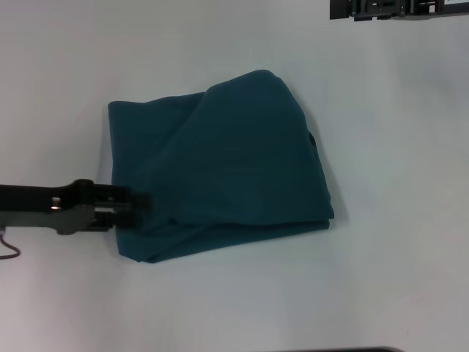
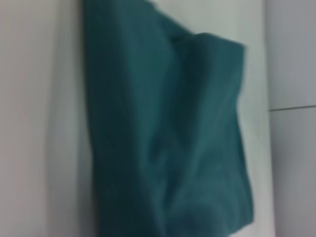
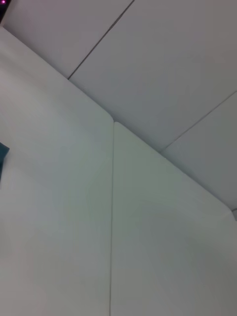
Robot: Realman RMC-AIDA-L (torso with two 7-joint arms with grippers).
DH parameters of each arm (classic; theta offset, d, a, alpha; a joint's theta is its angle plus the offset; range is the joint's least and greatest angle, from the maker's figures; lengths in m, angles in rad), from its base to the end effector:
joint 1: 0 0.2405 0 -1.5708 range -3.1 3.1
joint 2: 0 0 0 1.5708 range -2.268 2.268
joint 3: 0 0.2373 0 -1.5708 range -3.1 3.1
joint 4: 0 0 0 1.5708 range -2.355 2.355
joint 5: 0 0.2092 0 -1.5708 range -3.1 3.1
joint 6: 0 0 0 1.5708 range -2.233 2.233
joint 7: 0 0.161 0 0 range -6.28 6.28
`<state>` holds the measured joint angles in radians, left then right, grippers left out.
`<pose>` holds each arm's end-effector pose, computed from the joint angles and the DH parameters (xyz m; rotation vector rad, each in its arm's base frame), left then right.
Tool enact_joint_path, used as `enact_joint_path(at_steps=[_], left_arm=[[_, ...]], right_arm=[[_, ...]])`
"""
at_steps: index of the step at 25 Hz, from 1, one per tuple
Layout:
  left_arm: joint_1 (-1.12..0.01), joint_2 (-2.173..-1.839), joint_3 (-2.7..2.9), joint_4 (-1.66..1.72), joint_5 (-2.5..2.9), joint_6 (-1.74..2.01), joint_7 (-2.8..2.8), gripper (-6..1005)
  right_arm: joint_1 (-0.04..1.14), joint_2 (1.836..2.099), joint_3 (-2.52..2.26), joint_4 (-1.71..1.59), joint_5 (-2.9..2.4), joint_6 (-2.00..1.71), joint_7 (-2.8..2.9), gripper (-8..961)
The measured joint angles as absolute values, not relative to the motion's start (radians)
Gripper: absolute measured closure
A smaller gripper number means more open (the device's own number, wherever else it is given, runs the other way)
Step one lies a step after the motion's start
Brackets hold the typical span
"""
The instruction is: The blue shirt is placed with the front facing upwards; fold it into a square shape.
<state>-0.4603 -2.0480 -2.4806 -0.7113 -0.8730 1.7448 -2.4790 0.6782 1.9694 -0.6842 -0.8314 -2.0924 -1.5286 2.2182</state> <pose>-0.2799 0.2741 0.0005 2.1434 2.1246 0.4271 0.2057 0.3902 0.0631 -2.4845 1.3375 0.6282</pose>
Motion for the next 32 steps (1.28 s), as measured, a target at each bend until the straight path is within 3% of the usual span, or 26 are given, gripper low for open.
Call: enact_joint_path(at_steps=[4,7,10,12,15,26,32], left_arm=[[-0.461,-2.038,-2.564,-0.755,-0.913,1.888,-2.285,357],[-0.454,-2.051,-2.586,-0.753,-0.954,1.932,-2.022,357],[-0.440,-2.084,-2.612,-0.738,-0.975,1.900,-1.747,356],[-0.436,-2.104,-2.626,-0.729,-0.981,1.861,-1.638,356],[-0.436,-2.111,-2.622,-0.718,-0.981,1.822,-1.562,355],[-0.421,-2.087,-2.618,-0.703,-0.959,1.839,-1.583,360],[-0.412,-2.050,-2.615,-0.699,-0.938,1.844,-1.716,358]], right_arm=[[0.675,1.969,-0.686,-0.832,-2.092,-1.544,2.187,12],[0.669,1.979,-0.689,-0.837,-2.092,-1.564,2.063,12],[0.642,2.015,-0.694,-0.852,-2.093,-1.593,1.816,12],[0.609,2.055,-0.694,-0.866,-2.093,-1.598,1.659,12],[0.563,2.092,-0.705,-0.865,-2.085,-1.604,1.510,12],[0.543,2.087,-0.757,-0.614,-2.072,-1.666,1.565,12],[0.530,2.085,-0.745,-0.555,-2.075,-1.673,1.691,12]])
